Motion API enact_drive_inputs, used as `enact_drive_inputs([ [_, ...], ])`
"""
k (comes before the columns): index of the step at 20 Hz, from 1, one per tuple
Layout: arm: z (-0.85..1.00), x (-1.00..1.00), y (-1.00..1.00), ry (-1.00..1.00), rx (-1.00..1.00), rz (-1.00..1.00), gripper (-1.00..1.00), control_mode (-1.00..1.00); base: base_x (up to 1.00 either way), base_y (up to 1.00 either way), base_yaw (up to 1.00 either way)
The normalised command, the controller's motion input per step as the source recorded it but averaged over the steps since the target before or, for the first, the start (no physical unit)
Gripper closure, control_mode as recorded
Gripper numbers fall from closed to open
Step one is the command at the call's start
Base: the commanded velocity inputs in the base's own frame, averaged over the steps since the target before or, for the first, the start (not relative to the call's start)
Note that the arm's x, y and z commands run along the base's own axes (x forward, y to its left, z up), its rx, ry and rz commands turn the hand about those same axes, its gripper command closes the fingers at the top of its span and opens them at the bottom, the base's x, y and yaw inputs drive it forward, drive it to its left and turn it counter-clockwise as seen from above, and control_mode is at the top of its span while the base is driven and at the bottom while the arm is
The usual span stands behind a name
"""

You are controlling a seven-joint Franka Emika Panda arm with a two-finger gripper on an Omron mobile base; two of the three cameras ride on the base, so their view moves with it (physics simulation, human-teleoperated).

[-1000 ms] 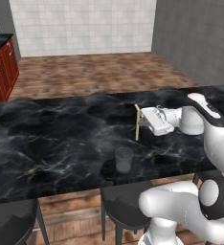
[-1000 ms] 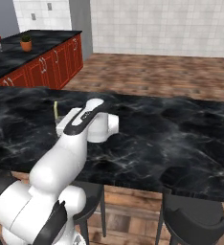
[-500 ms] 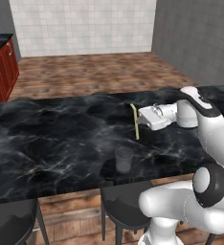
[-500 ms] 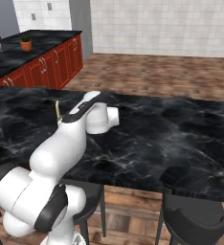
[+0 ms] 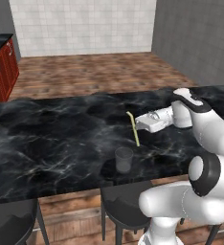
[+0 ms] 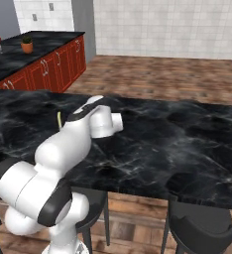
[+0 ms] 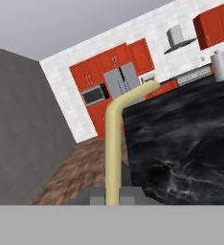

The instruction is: Take a straw from the drawer in front and place it inside the glass cup on the dining counter.

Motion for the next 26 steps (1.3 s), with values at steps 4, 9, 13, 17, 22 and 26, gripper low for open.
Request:
enact_drive_inputs([
  [4,-0.33,0.01,0.01,0.0,0.0,0.11,1.0,-1.0,0.0,0.0,0.0],
  [9,-0.16,0.12,0.0,-0.05,0.0,0.11,1.0,-1.0,0.0,0.0,0.0],
  [13,-0.07,0.19,0.0,-0.08,0.0,0.1,1.0,-1.0,0.0,0.0,0.0],
  [17,0.0,0.17,0.0,-0.1,0.03,0.1,1.0,-1.0,0.0,0.0,0.0],
  [22,-0.04,0.02,0.05,-0.03,0.1,0.08,1.0,-1.0,0.0,0.0,0.0],
  [26,-0.18,0.0,0.11,0.0,0.12,0.06,1.0,-1.0,0.0,0.0,0.0],
])
